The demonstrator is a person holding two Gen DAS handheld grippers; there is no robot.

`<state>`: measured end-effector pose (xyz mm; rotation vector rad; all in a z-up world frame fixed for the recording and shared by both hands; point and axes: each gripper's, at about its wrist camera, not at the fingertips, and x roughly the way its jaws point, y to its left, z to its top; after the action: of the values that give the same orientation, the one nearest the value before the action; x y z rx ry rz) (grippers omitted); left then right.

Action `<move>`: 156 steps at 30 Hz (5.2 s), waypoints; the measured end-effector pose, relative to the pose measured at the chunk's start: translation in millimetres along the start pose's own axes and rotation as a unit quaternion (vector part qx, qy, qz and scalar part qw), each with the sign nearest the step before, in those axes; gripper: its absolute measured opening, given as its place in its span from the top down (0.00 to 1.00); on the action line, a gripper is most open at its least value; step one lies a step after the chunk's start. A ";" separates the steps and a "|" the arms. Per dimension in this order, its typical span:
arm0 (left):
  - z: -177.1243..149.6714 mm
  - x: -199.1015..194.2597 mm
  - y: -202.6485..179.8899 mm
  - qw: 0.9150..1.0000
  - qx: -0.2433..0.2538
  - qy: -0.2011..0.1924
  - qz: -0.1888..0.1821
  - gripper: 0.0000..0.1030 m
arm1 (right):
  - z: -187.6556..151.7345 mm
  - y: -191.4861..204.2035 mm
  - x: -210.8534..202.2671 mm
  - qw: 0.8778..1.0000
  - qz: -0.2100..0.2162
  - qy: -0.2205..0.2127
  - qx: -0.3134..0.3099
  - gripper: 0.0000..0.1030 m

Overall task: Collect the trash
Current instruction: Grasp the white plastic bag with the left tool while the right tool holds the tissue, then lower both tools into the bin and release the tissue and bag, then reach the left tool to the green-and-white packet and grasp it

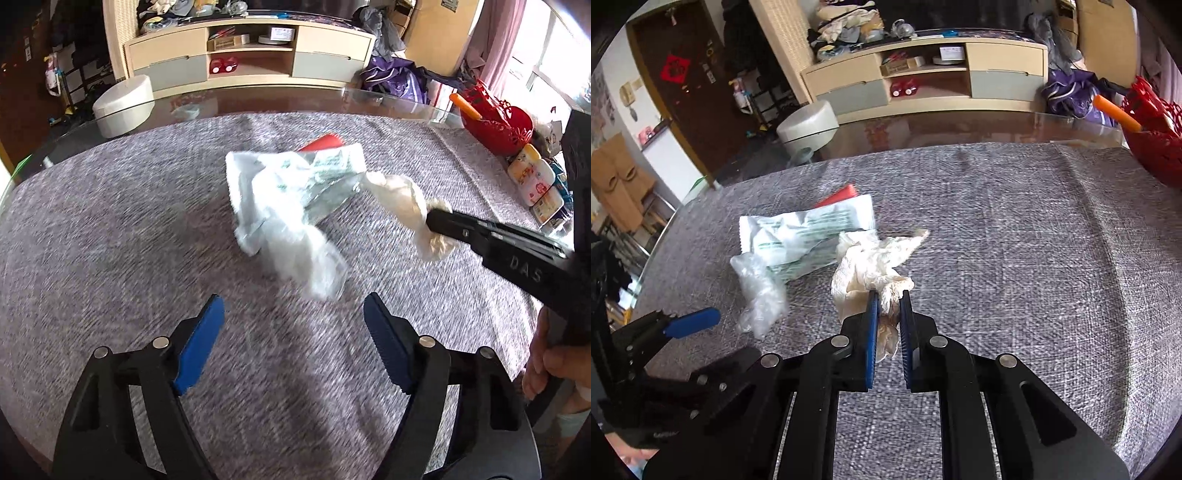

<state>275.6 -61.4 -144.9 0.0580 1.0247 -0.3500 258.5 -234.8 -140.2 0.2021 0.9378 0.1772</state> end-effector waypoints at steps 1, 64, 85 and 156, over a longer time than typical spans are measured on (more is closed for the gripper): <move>1.9 1.8 -1.3 1.000 0.002 -0.001 -0.001 0.35 | -0.1 -0.4 0.9 1.000 0.000 0.002 0.000 0.88; -270.7 -64.5 -42.9 0.994 -0.019 0.089 -0.054 0.96 | -250.4 52.7 -60.1 0.990 0.039 0.136 -0.009 0.88; -280.2 -38.4 -35.7 0.991 -0.028 0.124 -0.051 0.60 | -252.7 40.3 -32.7 0.987 0.047 0.153 0.035 0.52; 67.5 31.9 27.2 0.999 0.028 0.001 -0.030 0.81 | 61.2 -15.7 29.8 0.996 -0.069 -0.004 0.051 0.04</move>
<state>354.8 -58.1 -139.7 0.0777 1.0194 -0.4323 326.4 -248.6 -132.1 0.2312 0.9508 0.0009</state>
